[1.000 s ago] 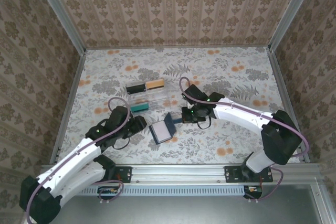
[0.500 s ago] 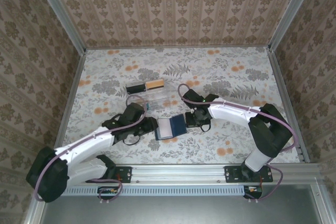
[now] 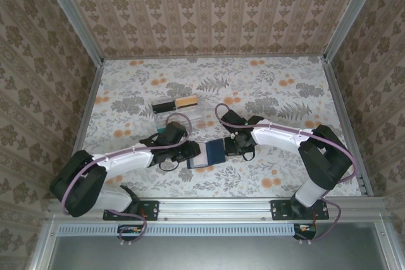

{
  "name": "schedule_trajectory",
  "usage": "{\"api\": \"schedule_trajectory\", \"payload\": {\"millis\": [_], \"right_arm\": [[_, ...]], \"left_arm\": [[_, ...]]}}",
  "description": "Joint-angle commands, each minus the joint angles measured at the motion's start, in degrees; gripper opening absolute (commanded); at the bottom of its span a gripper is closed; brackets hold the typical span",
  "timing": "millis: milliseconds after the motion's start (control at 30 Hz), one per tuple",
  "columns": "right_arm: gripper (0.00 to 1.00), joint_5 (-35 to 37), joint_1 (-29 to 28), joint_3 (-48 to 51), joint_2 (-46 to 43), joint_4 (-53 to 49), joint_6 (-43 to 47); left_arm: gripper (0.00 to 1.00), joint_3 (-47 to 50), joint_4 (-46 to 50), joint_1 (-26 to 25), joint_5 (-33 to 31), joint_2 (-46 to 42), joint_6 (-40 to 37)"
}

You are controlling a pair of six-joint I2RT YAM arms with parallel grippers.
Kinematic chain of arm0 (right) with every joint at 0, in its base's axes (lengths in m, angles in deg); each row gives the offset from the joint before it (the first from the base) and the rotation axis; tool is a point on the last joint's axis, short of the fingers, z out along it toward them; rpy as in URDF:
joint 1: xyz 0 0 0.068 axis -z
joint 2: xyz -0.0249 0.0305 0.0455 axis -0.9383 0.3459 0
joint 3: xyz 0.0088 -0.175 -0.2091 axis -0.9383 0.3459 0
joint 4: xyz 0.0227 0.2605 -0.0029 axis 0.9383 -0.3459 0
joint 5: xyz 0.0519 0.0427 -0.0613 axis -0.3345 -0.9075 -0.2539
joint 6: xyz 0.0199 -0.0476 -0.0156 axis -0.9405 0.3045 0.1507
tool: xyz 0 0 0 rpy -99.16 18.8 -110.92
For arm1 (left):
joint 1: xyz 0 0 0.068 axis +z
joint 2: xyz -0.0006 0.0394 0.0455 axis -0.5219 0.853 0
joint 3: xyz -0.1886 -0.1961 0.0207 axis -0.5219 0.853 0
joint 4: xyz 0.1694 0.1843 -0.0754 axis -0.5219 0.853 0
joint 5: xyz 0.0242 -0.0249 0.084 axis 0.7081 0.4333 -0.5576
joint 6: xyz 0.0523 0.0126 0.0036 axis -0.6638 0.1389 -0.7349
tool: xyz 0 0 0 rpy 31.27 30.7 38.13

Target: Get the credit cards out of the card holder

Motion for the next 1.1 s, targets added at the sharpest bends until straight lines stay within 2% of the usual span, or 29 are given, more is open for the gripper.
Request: {"api": "schedule_trajectory", "payload": {"millis": [0, 133, 267, 367, 433, 567, 667, 833, 967, 1067], "right_arm": [[0.00, 0.12, -0.03, 1.05, -1.16, 0.66, -0.65], [0.00, -0.63, -0.03, 1.22, -1.03, 1.38, -0.75], [0.07, -1.79, -0.03, 1.49, -1.29, 2.68, -0.74], [0.19, -2.25, 0.18, 1.73, -2.24, 3.22, -1.16], [0.31, -2.49, 0.56, 2.19, -3.69, 3.29, -1.69], [0.40, -3.22, 1.94, 4.39, -8.44, 5.60, -3.23], [0.46, -6.34, 2.22, 6.18, -12.06, 8.69, -4.43], [0.48, -13.99, 2.16, 8.59, -12.74, 16.08, -7.99], [0.46, -16.09, 2.08, 9.14, -9.92, 18.43, -8.81], [0.42, -16.63, 2.08, 9.40, -7.94, 18.88, -8.78]], "left_arm": [[0.41, -1.84, -2.55, -0.79, 1.26, 2.08, 0.06], [0.41, -2.62, -4.27, -1.43, 2.45, 4.21, 0.38], [0.42, -3.63, -7.18, -2.55, 3.74, 4.79, -0.21], [0.42, -5.02, -8.30, -3.18, 4.52, 5.49, -0.87], [0.42, -5.94, -9.07, -3.67, 5.00, 6.11, -1.24], [0.41, -7.86, -8.99, -4.30, 5.74, 8.25, -1.73], [0.40, -8.80, -9.22, -4.50, 6.25, 9.62, -1.82], [0.39, -9.62, -9.11, -4.60, 6.46, 10.58, -1.90], [0.39, -9.61, -8.90, -4.55, 6.37, 10.40, -1.89], [0.38, -9.36, -8.51, -4.60, 5.78, 9.69, -1.90]]}}
